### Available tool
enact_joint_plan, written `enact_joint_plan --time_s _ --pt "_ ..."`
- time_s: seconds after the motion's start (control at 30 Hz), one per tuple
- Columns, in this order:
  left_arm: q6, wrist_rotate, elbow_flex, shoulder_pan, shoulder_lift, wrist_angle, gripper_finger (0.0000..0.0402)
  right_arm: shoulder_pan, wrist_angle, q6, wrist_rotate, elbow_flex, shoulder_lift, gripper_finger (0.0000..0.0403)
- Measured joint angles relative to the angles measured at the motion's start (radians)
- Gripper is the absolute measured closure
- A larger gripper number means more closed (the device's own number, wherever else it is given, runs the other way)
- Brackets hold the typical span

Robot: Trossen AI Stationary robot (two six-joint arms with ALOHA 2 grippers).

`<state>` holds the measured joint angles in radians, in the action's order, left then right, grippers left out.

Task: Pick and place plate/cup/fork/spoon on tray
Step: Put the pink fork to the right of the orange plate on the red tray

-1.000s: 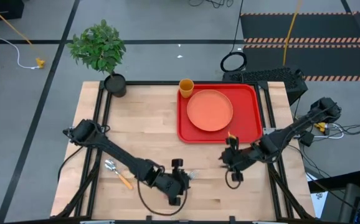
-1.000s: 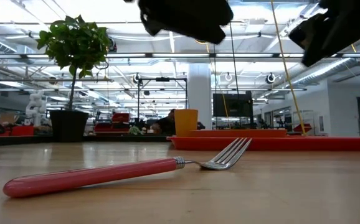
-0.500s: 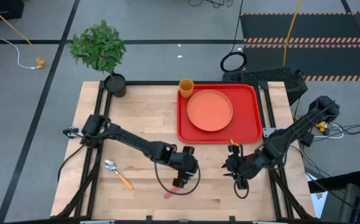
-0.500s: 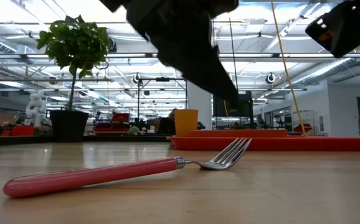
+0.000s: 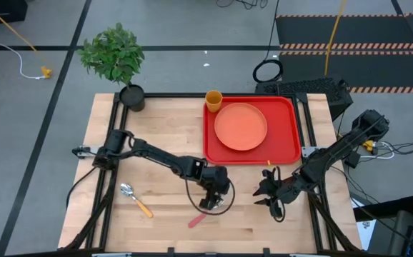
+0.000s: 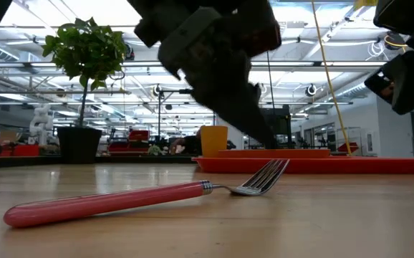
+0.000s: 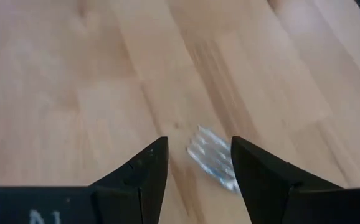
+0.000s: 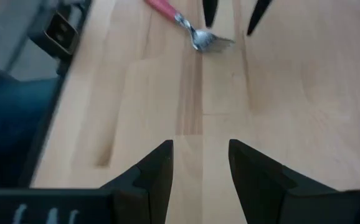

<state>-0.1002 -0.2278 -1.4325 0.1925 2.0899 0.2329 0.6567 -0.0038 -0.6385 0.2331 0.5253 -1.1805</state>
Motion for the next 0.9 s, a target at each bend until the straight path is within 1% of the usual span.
enact_joint_plan --time_s 0.1,0.3,0.4,0.5,0.57,0.63,0.73,0.83,0.9 --pt "-0.002 -0.075 -0.002 -0.019 0.027 -0.036 0.0224 0.000 0.041 -0.008 0.000 -0.013 0.000 0.0255" --pt "-0.031 -0.104 -0.001 -0.024 0.077 -0.091 0.0224 0.000 0.101 -0.006 0.006 -0.014 -0.004 0.0266" --pt "-0.047 -0.193 -0.001 -0.028 0.105 -0.087 0.0225 0.000 0.144 0.013 0.008 -0.013 -0.013 0.0277" --pt "-0.053 -0.239 -0.003 -0.031 0.117 -0.091 0.0231 0.000 0.177 0.035 0.009 -0.013 -0.029 0.0289" --pt "-0.065 -0.250 -0.003 -0.028 0.122 -0.093 0.0248 0.000 0.180 0.039 0.027 -0.013 -0.037 0.0297" --pt "-0.075 -0.258 -0.003 -0.026 0.122 -0.097 0.0275 0.000 0.185 0.039 0.033 -0.013 -0.046 0.0305" --pt "-0.069 -0.280 -0.002 -0.023 0.119 -0.115 0.0328 0.000 0.201 0.039 0.034 -0.013 -0.057 0.0316" --pt "-0.025 -0.305 -0.003 -0.027 0.119 -0.116 0.0377 0.000 0.219 0.040 0.036 -0.013 -0.060 0.0326" --pt "0.007 -0.310 -0.003 -0.038 0.118 -0.109 0.0384 0.000 0.234 0.042 0.059 -0.013 -0.060 0.0333"
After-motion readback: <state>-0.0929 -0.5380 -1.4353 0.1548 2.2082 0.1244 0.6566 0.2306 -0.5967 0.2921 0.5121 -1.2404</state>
